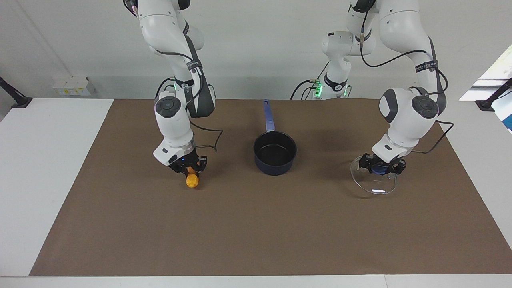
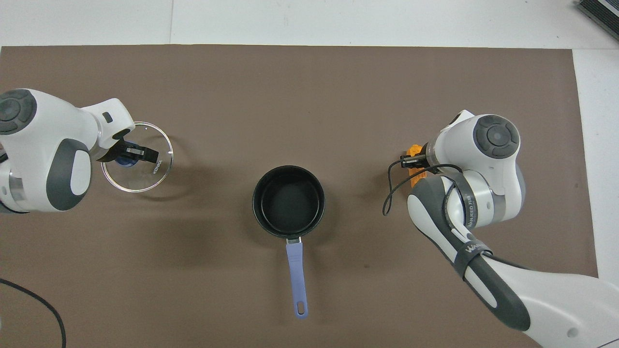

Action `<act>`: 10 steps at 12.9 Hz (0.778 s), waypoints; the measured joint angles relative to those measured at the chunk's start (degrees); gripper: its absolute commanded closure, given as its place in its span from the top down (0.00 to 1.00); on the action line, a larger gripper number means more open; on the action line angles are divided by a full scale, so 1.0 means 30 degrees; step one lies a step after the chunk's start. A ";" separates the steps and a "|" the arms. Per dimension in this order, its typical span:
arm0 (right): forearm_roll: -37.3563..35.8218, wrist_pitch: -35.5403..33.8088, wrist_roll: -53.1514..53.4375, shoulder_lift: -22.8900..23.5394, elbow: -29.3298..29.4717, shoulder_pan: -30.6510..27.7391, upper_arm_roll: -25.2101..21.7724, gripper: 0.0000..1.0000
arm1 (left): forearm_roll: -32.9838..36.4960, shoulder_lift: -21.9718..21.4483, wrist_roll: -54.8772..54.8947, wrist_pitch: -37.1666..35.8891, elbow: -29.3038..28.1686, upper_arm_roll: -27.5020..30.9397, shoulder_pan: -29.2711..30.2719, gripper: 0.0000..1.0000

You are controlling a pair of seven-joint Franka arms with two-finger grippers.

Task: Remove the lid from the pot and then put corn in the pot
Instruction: 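Carry the orange corn over the pot with the right gripper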

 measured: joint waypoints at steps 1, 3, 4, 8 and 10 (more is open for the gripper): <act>0.0004 -0.0013 0.1083 -0.0305 0.0157 0.0432 0.0129 0.18 | 0.0000 0.0055 0.0050 0.0095 -0.0001 -0.0006 0.0041 0.00; 0.0004 -0.0136 0.3125 -0.0785 0.0402 0.1611 0.0271 0.18 | 0.0000 0.0060 0.0059 0.0155 -0.0010 -0.0063 0.0040 0.00; 0.0005 -0.0324 0.3933 -0.0890 0.0606 0.2184 0.0313 0.18 | 0.0000 0.0060 0.0060 0.0177 -0.0011 -0.0086 0.0040 0.00; 0.0006 -0.1766 0.6980 -0.0875 0.2188 0.4474 0.0364 0.15 | 0.0000 0.0064 0.0063 0.0201 -0.0051 -0.0088 0.0041 0.00; 0.0030 -0.2849 0.8699 -0.0850 0.3245 0.5674 0.0390 0.14 | 0.0000 0.0153 0.0063 0.0356 -0.0281 -0.0069 0.0078 0.00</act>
